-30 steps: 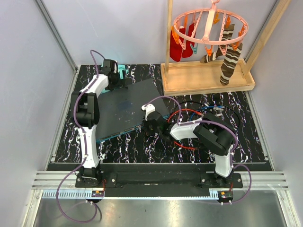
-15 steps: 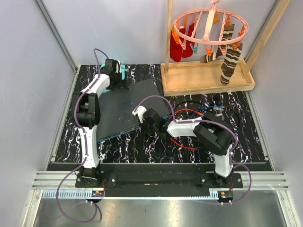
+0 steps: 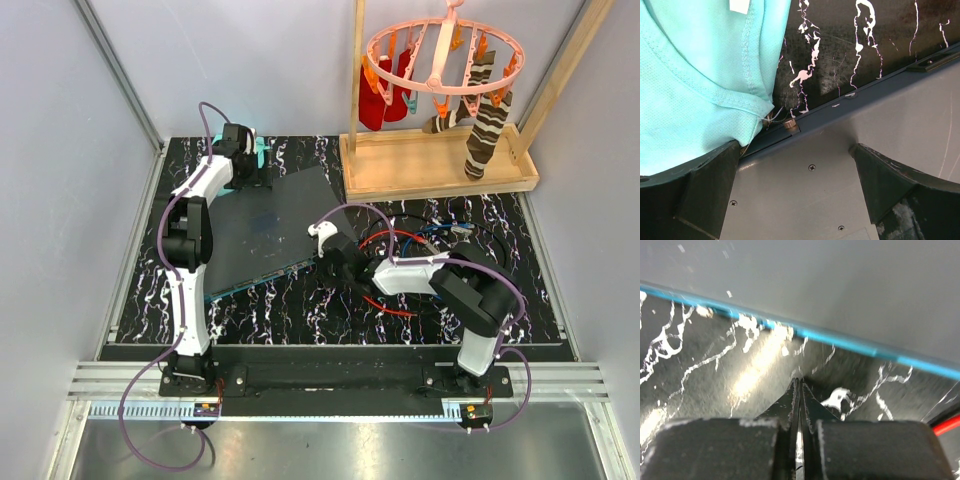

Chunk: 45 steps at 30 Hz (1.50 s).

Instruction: Insert the plug into the switch port

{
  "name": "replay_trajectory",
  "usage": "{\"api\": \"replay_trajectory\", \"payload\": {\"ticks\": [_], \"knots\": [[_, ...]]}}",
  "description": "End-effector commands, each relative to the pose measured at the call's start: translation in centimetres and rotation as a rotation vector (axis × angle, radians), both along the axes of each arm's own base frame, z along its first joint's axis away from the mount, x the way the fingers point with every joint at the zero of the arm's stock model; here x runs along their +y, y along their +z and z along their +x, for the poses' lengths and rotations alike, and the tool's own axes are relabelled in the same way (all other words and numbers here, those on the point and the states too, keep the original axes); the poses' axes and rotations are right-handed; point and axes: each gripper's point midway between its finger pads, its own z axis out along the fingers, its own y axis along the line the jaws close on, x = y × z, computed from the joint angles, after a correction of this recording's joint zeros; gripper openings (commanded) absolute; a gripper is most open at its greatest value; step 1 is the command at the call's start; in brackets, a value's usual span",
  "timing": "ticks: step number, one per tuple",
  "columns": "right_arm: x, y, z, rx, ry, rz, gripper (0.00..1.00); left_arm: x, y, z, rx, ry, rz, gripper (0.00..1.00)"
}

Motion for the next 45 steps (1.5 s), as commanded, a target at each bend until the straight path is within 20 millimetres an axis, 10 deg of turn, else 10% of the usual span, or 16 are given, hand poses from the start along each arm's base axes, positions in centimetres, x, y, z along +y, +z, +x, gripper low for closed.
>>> {"api": "replay_trajectory", "payload": {"ticks": [1, 18, 24, 34, 39, 45], "knots": [[1.2, 0.4, -0.2, 0.043, -0.031, 0.097, 0.01, -0.6, -4.2, -5.2, 0.243, 0.001, 0.024, 0.99], [2.6, -0.6, 3.8, -0.061, -0.135, 0.114, 0.00, -0.7, -4.1, -5.4, 0.246, -0.006, 0.023, 0.99], [5.8, 2.1, 4.0, -0.028, -0.109, 0.263, 0.00, -1.5, -4.1, -5.8, 0.258, -0.012, -0.016, 0.99], [4.8, 6.1, 8.8, -0.141, -0.315, 0.364, 0.00, -2.1, -4.2, -7.0, 0.280, -0.034, -0.027, 0.99], [2.9, 5.6, 6.7, -0.077, -0.288, 0.273, 0.08, -1.5, -2.5, -5.8, 0.229, -0.015, -0.022, 0.99], [-2.4, 6.1, 1.5, 0.054, -0.280, 0.121, 0.50, 0.1, 4.2, -3.4, 0.071, 0.045, -0.016, 0.99]]}}
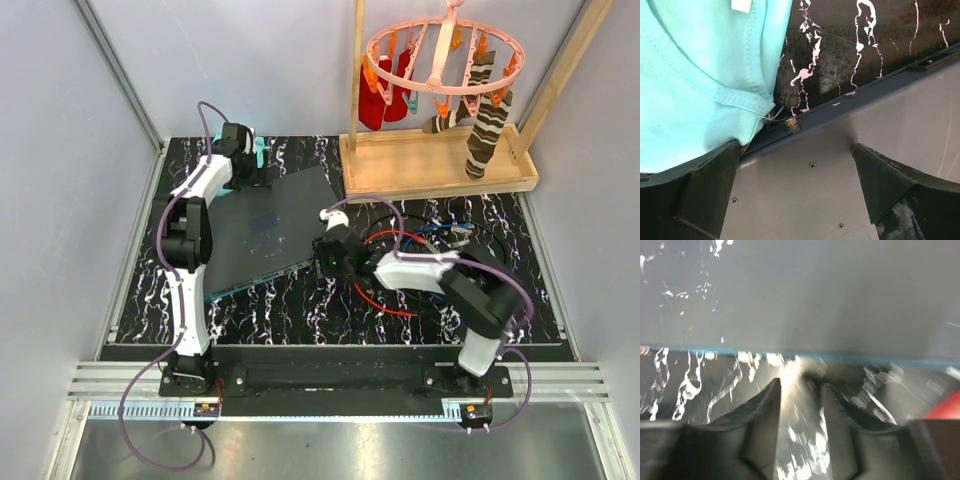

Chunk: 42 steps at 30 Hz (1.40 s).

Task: Insert the plug into the switch port
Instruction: Insert the plug into the switch port, then pick up the plug from the center of the board.

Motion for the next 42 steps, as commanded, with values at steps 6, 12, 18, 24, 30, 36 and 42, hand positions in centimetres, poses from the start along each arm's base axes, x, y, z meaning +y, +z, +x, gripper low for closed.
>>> {"api": "replay_trajectory", "payload": {"ticks": [6, 12, 18, 24, 30, 36, 42], "knots": [[-12.0, 8.1, -0.5, 0.031, -0.262, -0.137, 0.76, -0.3, 11.4, -4.2, -0.064, 0.086, -0.073, 0.99], [-21.2, 9.9, 2.9, 0.080, -0.533, -0.149, 0.82, -2.5, 16.2, -10.0, -0.135, 0.031, -0.149, 0.99], [-26.8, 9.4, 5.8, 0.160, -0.694, -0.149, 0.84, -4.3, 17.4, -16.4, -0.202, -0.054, -0.179, 0.99], [-30.8, 7.0, 7.8, 0.281, -0.810, -0.089, 0.84, -3.6, 17.0, -19.8, -0.309, -0.072, -0.133, 0.99], [-31.6, 4.1, 8.2, 0.406, -0.903, -0.021, 0.81, -1.8, 14.6, -20.3, -0.306, -0.019, -0.052, 0.99], [-32.3, 1.8, 8.1, 0.452, -0.957, -0.047, 0.80, -2.3, 14.2, -20.2, -0.282, -0.034, -0.070, 0.99], [-32.1, 0.6, 9.0, 0.438, -0.886, -0.069, 0.80, -2.4, 13.7, -20.1, -0.251, -0.039, -0.065, 0.99]]}}
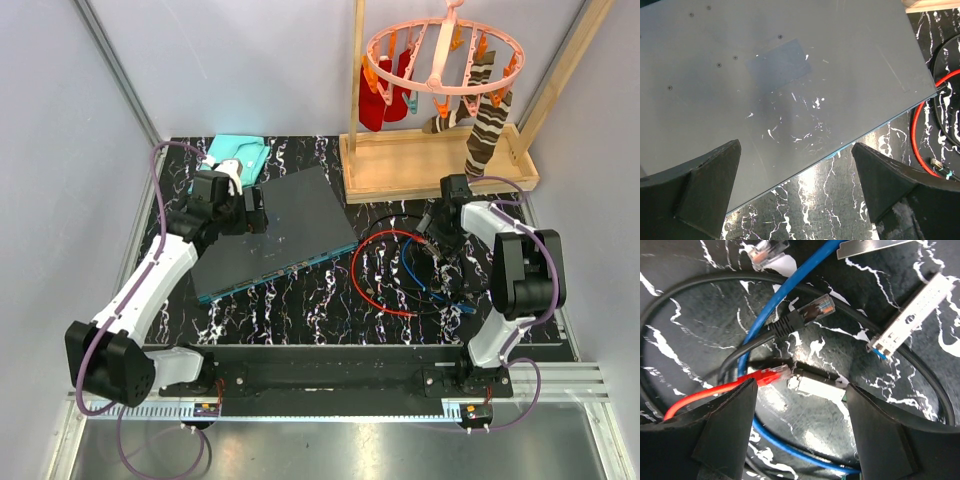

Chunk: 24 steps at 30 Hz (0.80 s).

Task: Insert the plug into the switch port
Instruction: Pick up the plug from the center of the board.

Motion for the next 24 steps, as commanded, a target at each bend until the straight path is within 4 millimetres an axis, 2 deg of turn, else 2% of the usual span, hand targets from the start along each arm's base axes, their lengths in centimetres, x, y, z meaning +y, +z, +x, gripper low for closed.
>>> {"api": "replay_trajectory", "payload": {"ticks": [1, 5, 8, 12, 15, 18, 20, 22, 24], "knots": [[0.4, 0.7, 2.1, -0.060, 0.056, 0.015, 0.80, -0.1, 0.8, 1.2, -0.037, -0.003, 0.007, 0.99], [1.2, 0.4, 2.1, -0.052, 0.130, 0.040, 0.79, -0.1, 0.7, 1.1, -0.026, -0.001, 0.008, 0.99], [2.6, 0.0, 0.8, -0.026, 0.150, 0.119, 0.78, -0.1, 0.5, 1.2, -0.022, -0.004, 0.010, 0.99], [4.0, -0.9, -1.8, 0.030, 0.162, 0.209, 0.75, -0.1, 0.3, 1.3, -0.010, 0.001, 0.010, 0.99], [5.4, -0.6, -3.3, 0.048, 0.178, 0.287, 0.72, -0.7, 0.0, 1.1, 0.004, -0.024, -0.012, 0.99], [6.9, 0.8, -4.1, 0.042, 0.220, 0.344, 0.67, -0.8, 0.0, 1.1, 0.008, -0.025, -0.015, 0.99], [6.6, 2.0, -4.1, 0.020, 0.240, 0.310, 0.64, -0.8, 0.0, 1.1, 0.010, -0.026, -0.015, 0.99], [5.0, 2.1, -4.0, 0.018, 0.213, 0.219, 0.63, -0.9, -0.2, 1.0, 0.016, -0.030, -0.020, 0.99], [3.0, 2.6, -3.1, -0.002, 0.169, 0.107, 0.56, -1.0, -0.2, 1.0, 0.018, -0.033, -0.025, 0.99]]}}
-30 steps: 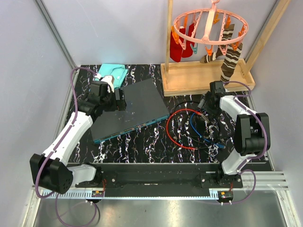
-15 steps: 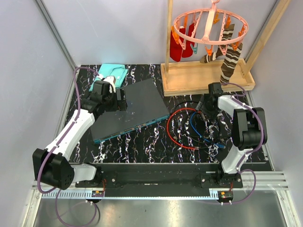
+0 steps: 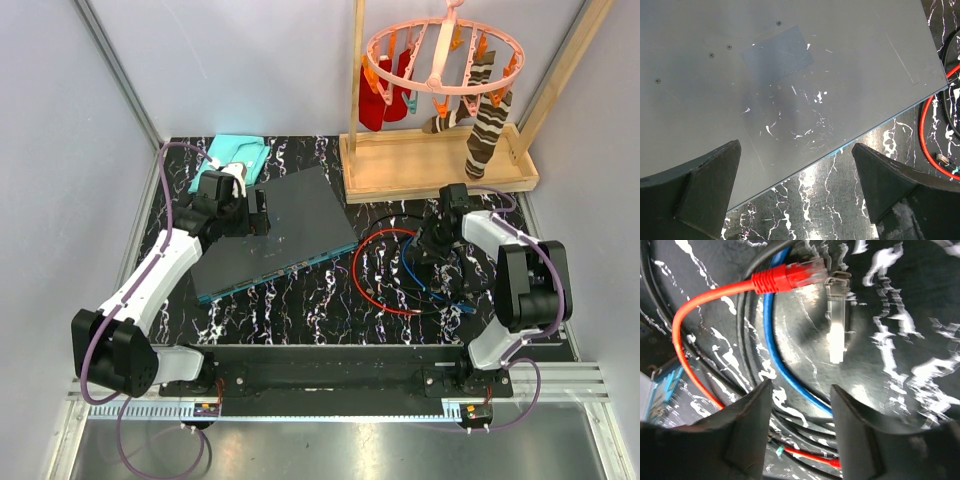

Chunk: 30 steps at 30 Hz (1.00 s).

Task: Insert the plug into the switch port
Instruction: Pick up the plug from the center of the board.

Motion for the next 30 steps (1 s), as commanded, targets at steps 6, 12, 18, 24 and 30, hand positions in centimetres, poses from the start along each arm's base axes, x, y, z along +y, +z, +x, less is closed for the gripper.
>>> {"api": "replay_trajectory", "payload": {"ticks": [6, 12, 18, 24, 30], "knots": [[-5.0, 2.5, 3.9, -0.098, -0.014, -0.300, 0.49, -0.5, 1.7, 0.9, -0.051, -0.013, -0.027, 0.99], [-5.5, 1.7, 6.7, -0.084, 0.022, -0.324, 0.43, -0.4, 1.6, 0.9, -0.053, -0.012, -0.017, 0.99], [-5.8, -0.4, 7.0, -0.019, 0.035, -0.323, 0.39, -0.2, 1.6, 1.0, -0.053, -0.010, -0.010, 0.99], [-5.6, -1.6, 6.0, 0.018, 0.038, -0.308, 0.32, -0.5, 1.5, 0.9, -0.048, -0.025, -0.022, 0.99], [-5.9, -1.2, 4.7, 0.019, 0.031, -0.310, 0.29, -1.1, 1.5, 0.8, -0.040, -0.044, -0.043, 0.99]]}}
